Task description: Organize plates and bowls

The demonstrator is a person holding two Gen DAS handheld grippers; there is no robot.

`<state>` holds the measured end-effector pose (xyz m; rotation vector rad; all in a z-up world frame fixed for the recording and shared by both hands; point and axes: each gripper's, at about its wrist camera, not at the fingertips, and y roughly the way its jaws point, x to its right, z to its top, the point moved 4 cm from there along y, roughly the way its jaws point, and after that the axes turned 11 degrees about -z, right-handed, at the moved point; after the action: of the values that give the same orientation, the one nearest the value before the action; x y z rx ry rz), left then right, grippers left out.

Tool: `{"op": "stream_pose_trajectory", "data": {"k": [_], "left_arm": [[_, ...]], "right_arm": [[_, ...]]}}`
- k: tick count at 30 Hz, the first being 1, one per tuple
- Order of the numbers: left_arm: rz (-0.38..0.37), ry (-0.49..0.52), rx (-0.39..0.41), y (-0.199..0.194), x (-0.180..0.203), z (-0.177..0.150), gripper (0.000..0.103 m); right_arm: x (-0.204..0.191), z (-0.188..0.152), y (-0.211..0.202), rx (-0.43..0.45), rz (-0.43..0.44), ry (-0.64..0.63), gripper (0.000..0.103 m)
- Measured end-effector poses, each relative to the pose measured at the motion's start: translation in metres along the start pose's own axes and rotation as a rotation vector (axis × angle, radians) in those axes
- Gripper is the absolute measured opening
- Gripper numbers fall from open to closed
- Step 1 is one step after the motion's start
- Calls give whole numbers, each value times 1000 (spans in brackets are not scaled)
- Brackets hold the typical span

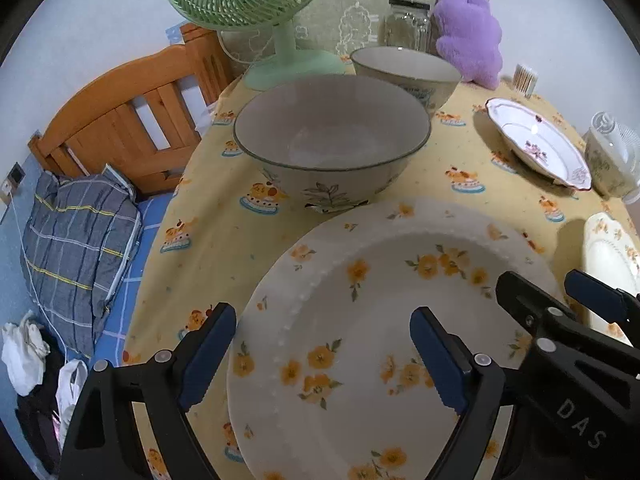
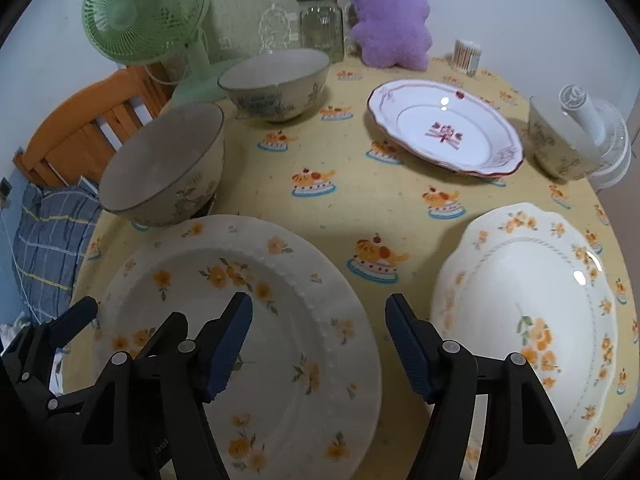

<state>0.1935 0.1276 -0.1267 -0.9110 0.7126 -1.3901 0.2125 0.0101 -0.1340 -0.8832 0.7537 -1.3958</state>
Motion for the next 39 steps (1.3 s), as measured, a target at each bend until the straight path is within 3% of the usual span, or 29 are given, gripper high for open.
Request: {"op": "stream_pose_trajectory", "data": {"k": [6, 20, 39], "left_arm": [[-14, -46, -34, 11, -9, -4, 85], [-21, -25, -47, 8, -9, -10, 83], [-63, 25, -93, -12, -2, -50, 82]], "right_arm": [[-9, 1, 16, -33, -9, -31, 69], [-10, -2, 25, -66, -36, -35, 69], [2, -53, 0, -129, -23, -11, 69]]}}
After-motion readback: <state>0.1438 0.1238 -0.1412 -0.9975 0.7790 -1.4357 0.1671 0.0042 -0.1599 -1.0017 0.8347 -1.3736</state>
